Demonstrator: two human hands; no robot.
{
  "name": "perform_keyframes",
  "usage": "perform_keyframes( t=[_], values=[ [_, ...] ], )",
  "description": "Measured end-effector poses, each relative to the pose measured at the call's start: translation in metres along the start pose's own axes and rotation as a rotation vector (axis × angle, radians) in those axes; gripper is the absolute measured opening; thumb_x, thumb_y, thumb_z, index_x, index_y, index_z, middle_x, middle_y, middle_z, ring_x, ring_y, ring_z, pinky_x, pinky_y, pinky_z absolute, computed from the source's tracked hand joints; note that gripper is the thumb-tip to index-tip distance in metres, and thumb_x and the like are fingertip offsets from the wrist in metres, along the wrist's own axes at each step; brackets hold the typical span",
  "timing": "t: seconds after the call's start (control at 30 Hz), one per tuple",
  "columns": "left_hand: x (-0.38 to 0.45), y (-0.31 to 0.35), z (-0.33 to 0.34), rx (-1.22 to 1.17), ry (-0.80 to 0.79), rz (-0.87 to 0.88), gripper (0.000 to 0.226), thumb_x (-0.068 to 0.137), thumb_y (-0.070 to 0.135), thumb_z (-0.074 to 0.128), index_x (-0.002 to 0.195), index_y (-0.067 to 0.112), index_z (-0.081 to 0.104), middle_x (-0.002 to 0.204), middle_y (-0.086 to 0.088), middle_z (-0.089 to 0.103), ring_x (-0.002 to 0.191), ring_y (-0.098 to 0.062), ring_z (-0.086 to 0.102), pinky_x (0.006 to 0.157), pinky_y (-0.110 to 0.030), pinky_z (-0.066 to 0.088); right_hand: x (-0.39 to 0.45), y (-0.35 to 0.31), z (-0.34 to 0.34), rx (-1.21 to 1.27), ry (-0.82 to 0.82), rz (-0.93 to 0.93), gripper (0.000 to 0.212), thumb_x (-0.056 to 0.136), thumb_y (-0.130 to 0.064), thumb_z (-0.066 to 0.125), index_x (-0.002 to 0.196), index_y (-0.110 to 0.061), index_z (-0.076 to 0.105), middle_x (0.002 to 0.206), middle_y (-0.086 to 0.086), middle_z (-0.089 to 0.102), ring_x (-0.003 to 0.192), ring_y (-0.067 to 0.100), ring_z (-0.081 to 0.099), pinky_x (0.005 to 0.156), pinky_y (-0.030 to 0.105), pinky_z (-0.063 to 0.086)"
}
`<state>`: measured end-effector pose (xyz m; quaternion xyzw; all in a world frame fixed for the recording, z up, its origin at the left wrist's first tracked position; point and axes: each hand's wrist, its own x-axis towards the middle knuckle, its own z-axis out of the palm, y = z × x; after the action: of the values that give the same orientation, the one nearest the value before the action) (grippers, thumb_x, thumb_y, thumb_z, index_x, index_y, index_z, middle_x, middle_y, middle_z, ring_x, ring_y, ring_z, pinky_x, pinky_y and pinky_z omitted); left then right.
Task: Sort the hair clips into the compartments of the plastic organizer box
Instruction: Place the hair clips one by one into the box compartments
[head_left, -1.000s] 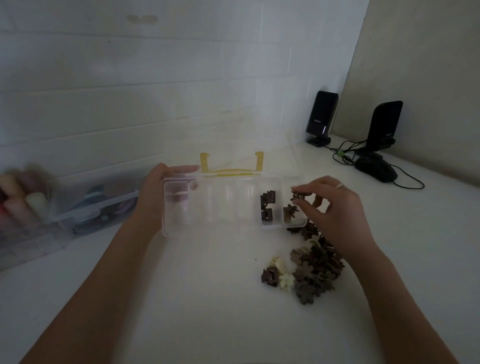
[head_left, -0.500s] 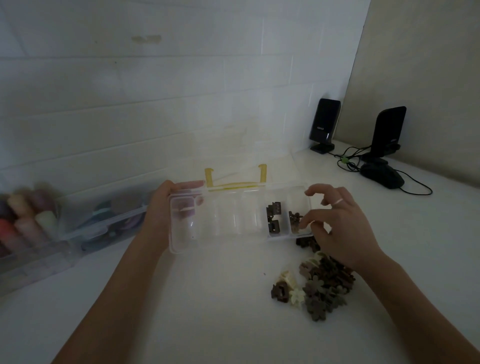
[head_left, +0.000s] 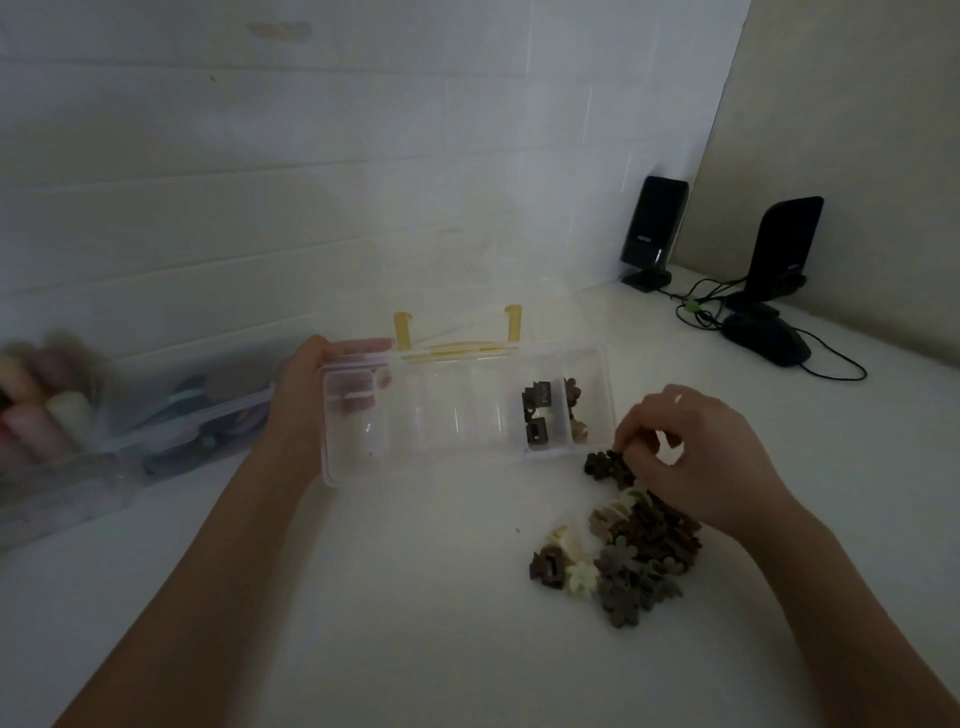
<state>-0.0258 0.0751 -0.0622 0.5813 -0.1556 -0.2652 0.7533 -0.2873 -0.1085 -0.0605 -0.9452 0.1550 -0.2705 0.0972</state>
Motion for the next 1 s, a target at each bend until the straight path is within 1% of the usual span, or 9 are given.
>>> perform_keyframes(
  t=[0.13,0.23,0.3,0.5,0.63,0.7,0.83,0.93,1.0],
  values=[
    [0.002,-0.001,0.001,-0.026,0.014,0.013,0.047,0.085,0.021,0.030,0.077,0.012,0.075,0.069,-0.011,0.067,0.070,-0.024,0.057,0.068,-0.029,0.043,-0.001,-0.003,0.004,-0.108,-0.120,0.051,0.016,0.081,-0.030,0.063,0.092,-0.037,0.072,0.065,-0.023,0.050,0.064,0.000,0.047,0.054,0.013,0.029],
    [0.001,-0.001,0.003,-0.018,0.004,0.041,0.054,0.086,0.020,0.028,0.065,0.016,0.077,0.059,-0.003,0.068,0.063,-0.018,0.059,0.064,-0.026,0.044,-0.001,-0.004,0.006,-0.203,-0.215,0.121,0.033,0.084,-0.055,0.052,0.114,-0.047,0.061,0.089,-0.022,0.063,0.080,0.000,0.054,0.056,0.014,0.031],
    [0.000,0.000,0.004,-0.020,-0.012,0.044,0.053,0.086,0.020,0.028,0.064,0.017,0.077,0.058,-0.003,0.068,0.062,-0.017,0.060,0.065,-0.027,0.044,0.001,-0.005,0.007,-0.213,-0.243,0.168,0.035,0.082,-0.061,0.052,0.112,-0.047,0.062,0.100,-0.021,0.066,0.084,0.002,0.055,0.060,0.017,0.034],
    [0.002,-0.002,0.001,-0.037,-0.014,0.034,0.049,0.083,0.020,0.031,0.065,0.012,0.076,0.060,-0.006,0.068,0.068,-0.021,0.057,0.069,-0.031,0.043,0.001,-0.008,0.010,-0.041,-0.273,0.182,0.011,0.077,-0.051,0.066,0.083,-0.042,0.065,0.070,-0.012,0.063,0.064,0.004,0.055,0.059,0.021,0.045],
    [0.005,-0.002,-0.003,-0.016,-0.024,0.001,0.046,0.081,0.024,0.033,0.071,0.011,0.076,0.066,-0.009,0.068,0.070,-0.024,0.058,0.071,-0.032,0.043,0.002,-0.010,0.010,0.314,-0.178,0.186,0.011,0.074,-0.032,0.076,0.069,-0.032,0.066,0.058,-0.009,0.060,0.051,0.005,0.049,0.052,0.015,0.041],
    [0.005,-0.001,-0.005,-0.025,-0.044,-0.009,0.045,0.081,0.023,0.033,0.073,0.010,0.075,0.067,-0.010,0.068,0.065,-0.023,0.059,0.068,-0.029,0.044,0.003,-0.014,0.008,0.429,-0.094,0.177,0.011,0.074,-0.023,0.076,0.069,-0.027,0.067,0.062,-0.009,0.063,0.053,0.006,0.052,0.052,0.010,0.040],
    [0.003,0.000,-0.006,-0.015,-0.063,-0.017,0.046,0.083,0.022,0.032,0.073,0.009,0.074,0.065,-0.009,0.069,0.063,-0.021,0.061,0.059,-0.021,0.048,0.005,-0.017,0.006,0.438,0.141,0.199,0.012,0.077,-0.017,0.074,0.072,-0.024,0.066,0.071,-0.017,0.064,0.065,0.009,0.055,0.051,0.009,0.038],
    [0.003,0.001,-0.006,-0.019,-0.071,-0.041,0.043,0.082,0.021,0.032,0.080,0.007,0.072,0.068,-0.009,0.069,0.067,-0.023,0.061,0.066,-0.025,0.047,0.005,-0.016,0.011,0.363,0.194,0.180,0.013,0.078,-0.016,0.073,0.076,-0.026,0.064,0.070,-0.016,0.063,0.068,0.011,0.055,0.055,0.008,0.038],
    [0.001,0.002,-0.004,-0.038,-0.081,-0.051,0.045,0.082,0.020,0.032,0.072,0.008,0.074,0.064,-0.007,0.068,0.063,-0.021,0.060,0.062,-0.022,0.047,0.005,-0.016,0.015,0.269,0.180,0.149,0.016,0.081,-0.017,0.070,0.086,-0.029,0.062,0.073,-0.016,0.061,0.070,0.011,0.055,0.055,0.011,0.038]
  ],
)
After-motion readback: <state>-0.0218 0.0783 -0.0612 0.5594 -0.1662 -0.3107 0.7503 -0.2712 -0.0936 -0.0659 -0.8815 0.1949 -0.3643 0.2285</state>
